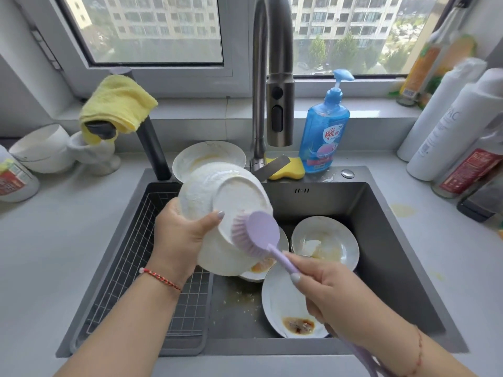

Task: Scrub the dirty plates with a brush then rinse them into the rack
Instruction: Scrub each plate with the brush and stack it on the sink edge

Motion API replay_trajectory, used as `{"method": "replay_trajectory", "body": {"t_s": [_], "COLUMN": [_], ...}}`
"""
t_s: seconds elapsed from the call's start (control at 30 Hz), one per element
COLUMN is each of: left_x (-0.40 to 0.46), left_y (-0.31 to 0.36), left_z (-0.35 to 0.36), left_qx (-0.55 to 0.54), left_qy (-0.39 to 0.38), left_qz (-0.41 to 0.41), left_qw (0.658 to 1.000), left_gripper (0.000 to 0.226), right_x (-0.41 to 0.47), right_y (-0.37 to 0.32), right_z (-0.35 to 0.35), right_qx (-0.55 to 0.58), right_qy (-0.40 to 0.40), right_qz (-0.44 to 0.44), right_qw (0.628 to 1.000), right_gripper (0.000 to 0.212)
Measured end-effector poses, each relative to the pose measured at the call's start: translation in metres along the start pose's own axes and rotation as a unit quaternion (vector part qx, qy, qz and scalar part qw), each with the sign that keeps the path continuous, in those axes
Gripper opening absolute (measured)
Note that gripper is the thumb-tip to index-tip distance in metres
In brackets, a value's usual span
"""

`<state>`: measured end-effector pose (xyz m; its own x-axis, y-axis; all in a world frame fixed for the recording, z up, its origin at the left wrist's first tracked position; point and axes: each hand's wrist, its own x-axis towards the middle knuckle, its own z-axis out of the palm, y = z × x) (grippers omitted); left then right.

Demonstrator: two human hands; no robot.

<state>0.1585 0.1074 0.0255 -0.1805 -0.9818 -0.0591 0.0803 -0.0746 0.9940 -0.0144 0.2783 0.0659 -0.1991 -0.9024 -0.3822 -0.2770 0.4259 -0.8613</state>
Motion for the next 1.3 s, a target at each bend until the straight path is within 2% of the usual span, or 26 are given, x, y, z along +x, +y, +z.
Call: {"method": "replay_trajectory", "body": {"t_s": [0.07,0.13,0.27,0.4,0.5,0.63,0.83,1.03,1.17,1.3], "left_x": [0.005,0.009,0.023,0.048,0.070,0.085,0.104,0.129,0.138,0.148], "left_y": [0.014,0.032,0.066,0.065,0.054,0.048,0.033,0.009,-0.004,-0.015], "left_z": [-0.007,-0.013,-0.018,-0.018,-0.014,-0.001,0.011,0.014,0.019,0.022], "left_qx": [0.094,0.216,0.441,0.539,0.603,0.670,0.677,0.678,0.709,0.698], "left_qy": [0.017,0.031,0.013,-0.045,-0.062,-0.074,-0.092,-0.136,-0.139,-0.129], "left_qz": [0.036,0.100,0.238,0.366,0.361,0.279,0.239,0.235,0.239,0.260], "left_qw": [0.995,0.971,0.865,0.757,0.709,0.684,0.690,0.683,0.649,0.655], "left_gripper": [0.068,0.054,0.043,0.042,0.040,0.031,0.020,0.022,0.019,0.015], "right_x": [-0.003,-0.003,-0.004,-0.006,-0.010,-0.009,-0.002,0.005,0.007,0.008], "right_y": [0.007,0.012,0.016,0.017,0.019,0.025,0.029,0.031,0.030,0.030], "right_z": [-0.006,-0.014,-0.024,-0.027,-0.031,-0.034,-0.033,-0.031,-0.031,-0.032], "right_qx": [0.005,0.002,0.002,-0.008,0.002,0.022,0.028,0.043,0.037,0.039], "right_qy": [-0.004,0.022,0.061,0.068,0.071,0.098,0.116,0.120,0.123,0.127], "right_qz": [0.029,0.044,0.044,0.039,0.036,0.041,0.042,0.058,0.061,0.065], "right_qw": [1.000,0.999,0.997,0.997,0.997,0.994,0.992,0.990,0.990,0.989], "right_gripper": [0.043,0.042,0.042,0.043,0.043,0.041,0.041,0.041,0.043,0.044]}}
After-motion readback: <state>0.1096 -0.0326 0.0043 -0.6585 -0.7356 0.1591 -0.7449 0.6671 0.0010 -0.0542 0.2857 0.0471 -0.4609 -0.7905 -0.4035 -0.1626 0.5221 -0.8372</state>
